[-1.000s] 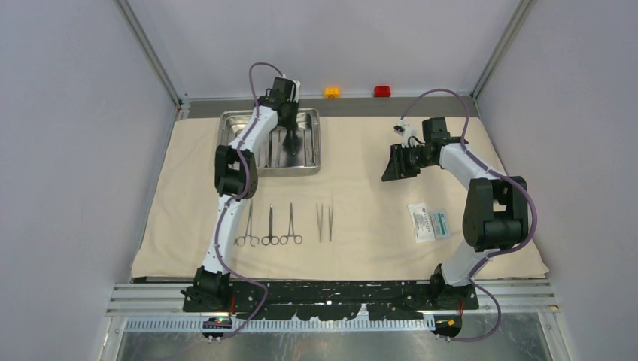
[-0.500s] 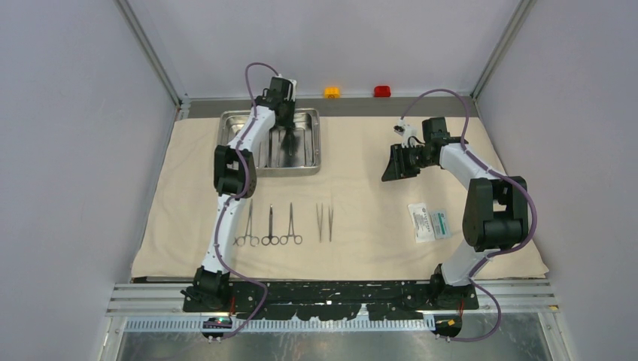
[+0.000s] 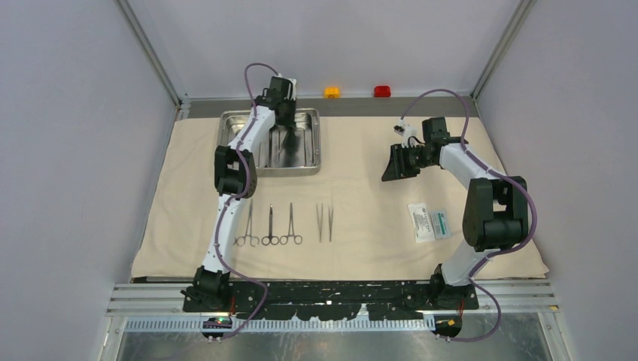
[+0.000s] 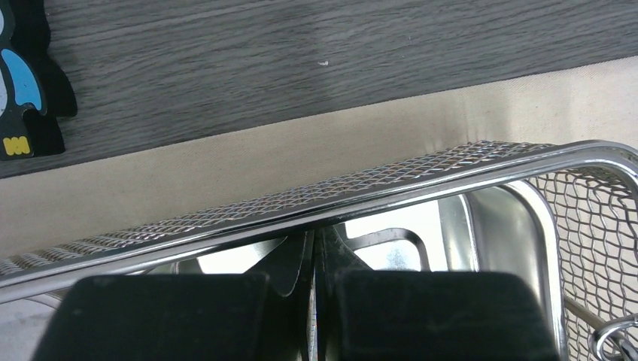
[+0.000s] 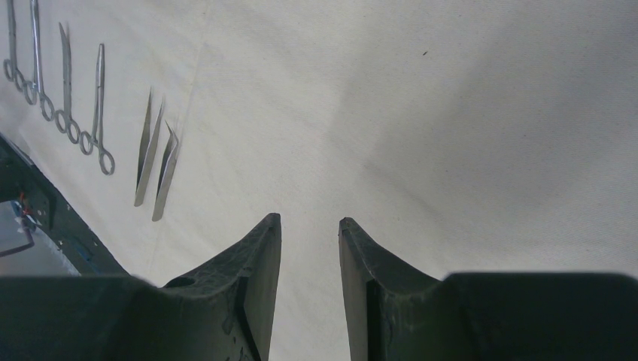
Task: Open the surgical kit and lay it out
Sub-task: Pick up the medical item from the container.
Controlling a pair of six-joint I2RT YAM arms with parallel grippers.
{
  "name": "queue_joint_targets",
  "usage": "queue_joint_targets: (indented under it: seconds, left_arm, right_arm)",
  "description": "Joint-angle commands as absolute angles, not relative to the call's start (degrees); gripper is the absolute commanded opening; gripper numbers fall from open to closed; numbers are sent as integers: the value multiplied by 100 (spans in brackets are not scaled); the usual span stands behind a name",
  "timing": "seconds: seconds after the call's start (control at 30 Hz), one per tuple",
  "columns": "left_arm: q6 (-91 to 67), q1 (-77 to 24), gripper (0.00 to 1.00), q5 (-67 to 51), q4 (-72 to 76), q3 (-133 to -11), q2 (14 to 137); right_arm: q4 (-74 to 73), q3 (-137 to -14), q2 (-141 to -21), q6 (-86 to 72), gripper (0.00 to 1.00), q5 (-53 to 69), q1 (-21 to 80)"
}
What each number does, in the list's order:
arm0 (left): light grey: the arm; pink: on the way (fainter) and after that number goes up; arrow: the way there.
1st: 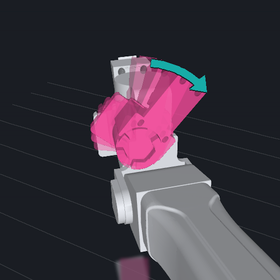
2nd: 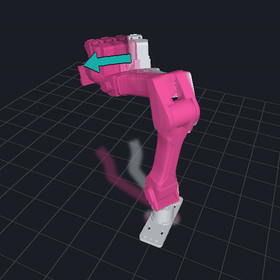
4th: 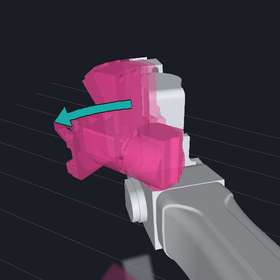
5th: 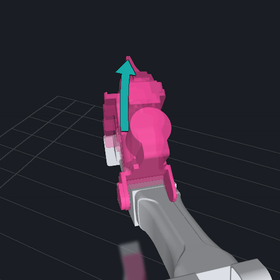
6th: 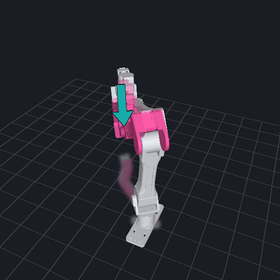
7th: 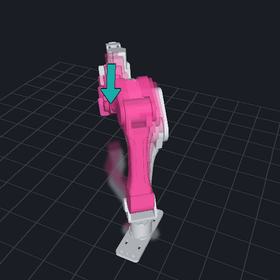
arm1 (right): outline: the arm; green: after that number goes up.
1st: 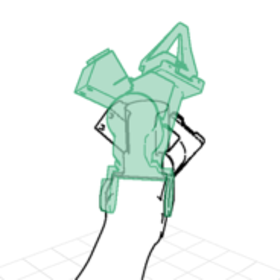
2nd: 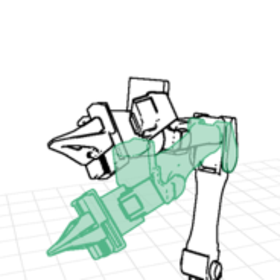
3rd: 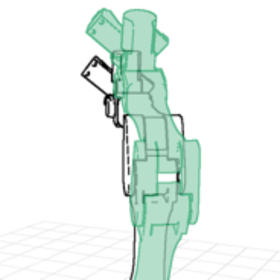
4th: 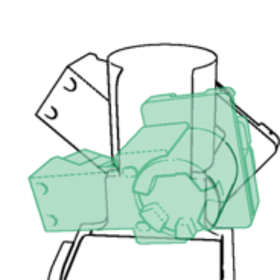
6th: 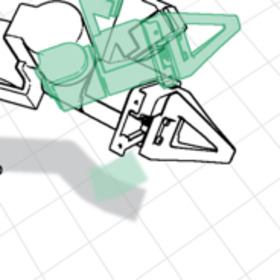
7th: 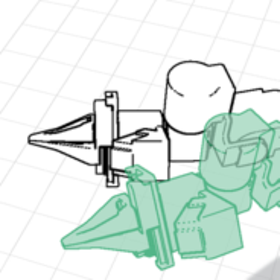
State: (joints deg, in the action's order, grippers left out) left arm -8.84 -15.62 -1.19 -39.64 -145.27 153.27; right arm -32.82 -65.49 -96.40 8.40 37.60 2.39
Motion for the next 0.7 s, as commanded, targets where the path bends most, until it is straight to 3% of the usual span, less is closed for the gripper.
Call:
queue_joint_targets:
  seconds: [0.0,0.23,0.5,0.67]
  left_arm:
    - [-1003,-1516,0,-142,-3799,-14821,15214]
    - [-1187,-1486,5,-44,-3731,-14866,15244]
    - [-1230,-1443,24,-52,-3740,-14830,15199]
    - [-1206,-1433,30,-174,-3765,-14657,15110]
  right_arm:
    - [-3186,-6779,-9637,800,40,3873,211]
    - [-3190,-6785,-9609,791,40,3884,217]
    - [-3191,-6785,-9598,791,40,3884,216]
    - [-3190,-6781,-9565,791,40,3877,216]
